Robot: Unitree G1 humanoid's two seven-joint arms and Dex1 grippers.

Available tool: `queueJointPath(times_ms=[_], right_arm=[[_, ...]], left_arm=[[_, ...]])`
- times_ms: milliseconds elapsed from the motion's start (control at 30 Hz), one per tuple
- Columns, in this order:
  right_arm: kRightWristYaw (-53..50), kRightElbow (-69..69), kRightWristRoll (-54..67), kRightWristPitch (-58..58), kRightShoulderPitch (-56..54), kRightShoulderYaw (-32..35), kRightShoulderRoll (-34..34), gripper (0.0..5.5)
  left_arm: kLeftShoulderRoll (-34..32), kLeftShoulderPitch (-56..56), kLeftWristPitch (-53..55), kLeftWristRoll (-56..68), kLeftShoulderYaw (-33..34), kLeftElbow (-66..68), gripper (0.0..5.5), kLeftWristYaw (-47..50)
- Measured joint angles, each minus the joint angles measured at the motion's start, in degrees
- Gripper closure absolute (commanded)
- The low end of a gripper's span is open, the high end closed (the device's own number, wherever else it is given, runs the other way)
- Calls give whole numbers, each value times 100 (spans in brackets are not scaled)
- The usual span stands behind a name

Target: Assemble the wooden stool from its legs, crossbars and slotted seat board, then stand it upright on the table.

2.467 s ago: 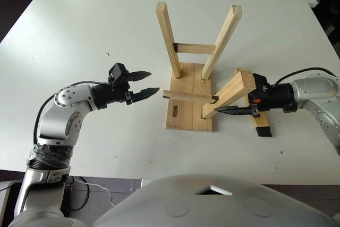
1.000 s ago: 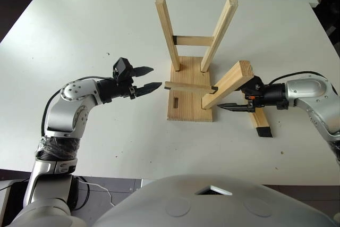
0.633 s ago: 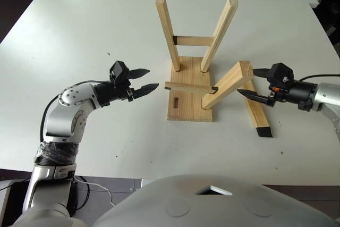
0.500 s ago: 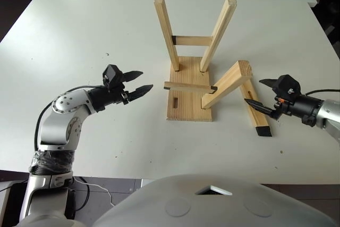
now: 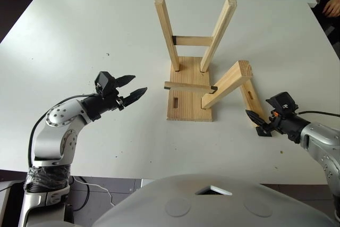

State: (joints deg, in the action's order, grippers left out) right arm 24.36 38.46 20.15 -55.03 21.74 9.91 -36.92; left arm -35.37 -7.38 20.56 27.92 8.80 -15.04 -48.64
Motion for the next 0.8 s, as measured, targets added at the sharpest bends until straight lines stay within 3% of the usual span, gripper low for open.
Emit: queueJointPath(times_ms=[67, 333, 567, 800], right_arm=[[-29, -180, -31, 59, 92, -76, 93, 123], [-71, -406, -155, 537, 243, -173, 283, 242], [-203, -518, -317, 758, 119, -370, 355, 344], [-219, -798, -478, 881, -112, -330, 346, 345]], left_arm=[[0, 0, 2, 4, 0, -20, 224, 5], [41, 124, -3, -35, 11, 49, 224, 197], [223, 677, 269, 313, 506, 58, 224, 794], [186, 1568, 1308, 795, 1088, 92, 224, 1780]])
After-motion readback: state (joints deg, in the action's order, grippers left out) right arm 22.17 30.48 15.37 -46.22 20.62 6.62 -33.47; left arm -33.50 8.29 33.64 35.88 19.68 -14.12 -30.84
